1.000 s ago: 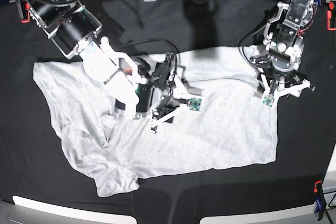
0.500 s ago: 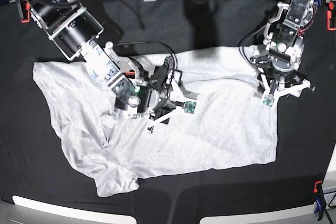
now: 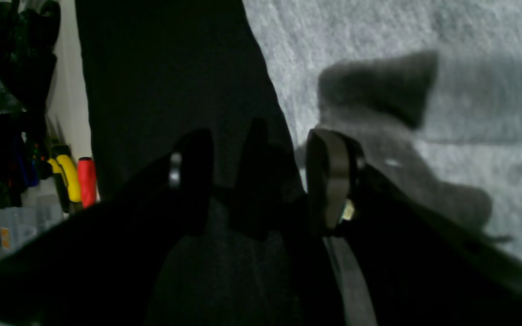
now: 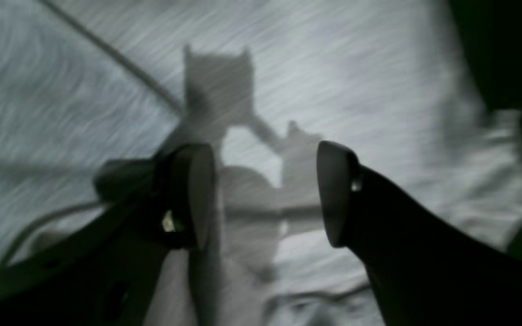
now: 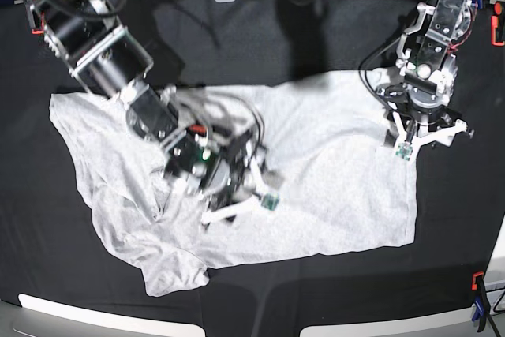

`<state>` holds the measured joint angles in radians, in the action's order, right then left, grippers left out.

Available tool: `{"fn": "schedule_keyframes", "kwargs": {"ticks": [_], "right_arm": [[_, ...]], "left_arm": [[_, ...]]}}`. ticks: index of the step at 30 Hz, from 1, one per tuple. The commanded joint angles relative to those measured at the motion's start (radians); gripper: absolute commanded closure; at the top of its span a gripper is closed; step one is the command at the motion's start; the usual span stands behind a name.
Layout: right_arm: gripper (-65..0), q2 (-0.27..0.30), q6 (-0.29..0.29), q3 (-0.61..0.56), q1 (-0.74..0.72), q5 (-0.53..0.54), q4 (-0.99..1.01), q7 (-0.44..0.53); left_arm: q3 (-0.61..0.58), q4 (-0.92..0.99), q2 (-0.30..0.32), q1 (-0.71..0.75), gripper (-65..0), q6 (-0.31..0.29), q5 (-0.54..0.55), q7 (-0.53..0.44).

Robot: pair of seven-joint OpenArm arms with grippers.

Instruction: Layout the t-shirt on the table in an organized manner, then fold the t-shirt properly

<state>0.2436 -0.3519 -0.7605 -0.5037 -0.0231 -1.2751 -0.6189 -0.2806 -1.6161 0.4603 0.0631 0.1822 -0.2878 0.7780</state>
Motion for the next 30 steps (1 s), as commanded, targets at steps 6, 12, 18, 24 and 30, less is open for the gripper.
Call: {"fn": "schedule_keyframes", "kwargs": {"ticks": [6, 12, 18, 24, 30], "right_arm": [[-34.1, -0.020, 0.176, 0.008, -0.107, -0.001, 0.007, 0.016], [-34.1, 0.004, 0.175, 0.008, -0.119, -0.038, -0.063, -0.081], [-34.0, 0.137, 0.161, 0.008, -0.100, -0.036, -0.225, -0.274], [-34.1, 0.345, 0.124, 0.008, 0.042, -0.028, -0.508, -0.393], [-34.1, 0.534, 0.112, 0.008, 0.293, -0.175, -0.638, -0.443]], "left_arm": [[0.005, -0.016, 0.011, -0.014, -30.7, 0.019, -0.018, -0.024], [0.005, -0.016, 0.011, -0.013, -30.7, 0.021, -0.094, -0.058], [0.005, -0.029, 0.011, -0.012, -30.7, 0.046, -0.163, -0.074], [0.002, -0.112, 0.005, 0.033, -30.7, 0.045, -0.145, -0.071], [0.002, -0.284, 0.005, 0.140, -30.7, -0.013, -0.122, -0.035]]}}
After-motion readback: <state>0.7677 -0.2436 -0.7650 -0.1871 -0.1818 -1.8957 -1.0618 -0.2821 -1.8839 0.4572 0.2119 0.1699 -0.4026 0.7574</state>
